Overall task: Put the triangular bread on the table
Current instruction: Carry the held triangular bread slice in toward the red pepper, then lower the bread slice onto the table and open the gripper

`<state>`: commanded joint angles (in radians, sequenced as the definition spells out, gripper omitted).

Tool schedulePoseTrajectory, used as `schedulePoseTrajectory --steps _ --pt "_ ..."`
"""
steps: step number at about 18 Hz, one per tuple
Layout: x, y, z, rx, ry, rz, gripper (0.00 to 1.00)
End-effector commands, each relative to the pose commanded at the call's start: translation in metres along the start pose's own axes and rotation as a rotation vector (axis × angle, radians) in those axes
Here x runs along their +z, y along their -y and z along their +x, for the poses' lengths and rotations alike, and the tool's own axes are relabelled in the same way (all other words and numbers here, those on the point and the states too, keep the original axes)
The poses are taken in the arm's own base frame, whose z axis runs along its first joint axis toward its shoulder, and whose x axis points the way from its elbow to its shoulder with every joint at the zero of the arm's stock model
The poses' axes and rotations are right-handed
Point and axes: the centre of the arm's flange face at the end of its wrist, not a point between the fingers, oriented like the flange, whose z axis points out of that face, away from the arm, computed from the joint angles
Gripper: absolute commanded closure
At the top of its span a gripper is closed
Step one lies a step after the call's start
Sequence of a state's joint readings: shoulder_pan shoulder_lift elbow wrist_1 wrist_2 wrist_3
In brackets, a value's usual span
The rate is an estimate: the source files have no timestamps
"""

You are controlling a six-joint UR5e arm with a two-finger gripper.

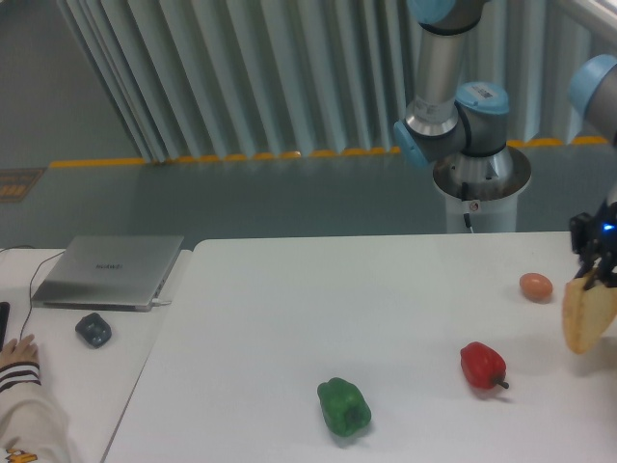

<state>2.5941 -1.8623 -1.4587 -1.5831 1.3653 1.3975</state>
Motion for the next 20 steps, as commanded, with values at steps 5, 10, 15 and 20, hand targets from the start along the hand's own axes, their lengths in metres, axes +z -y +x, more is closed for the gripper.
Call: schedulePoseTrajectory --steps 5,10,15,20 --pt "0.028 0.025 0.024 0.056 -0.067 -0.034 0.81" --pt "0.020 0.027 0.045 0.070 -0.107 -0.045 0.81" --pt "0.034 0.051 0.066 0.100 -0.139 -0.064 0.80" --pt "0.048 0.081 0.088 0.116 -0.150 -0.085 0.69"
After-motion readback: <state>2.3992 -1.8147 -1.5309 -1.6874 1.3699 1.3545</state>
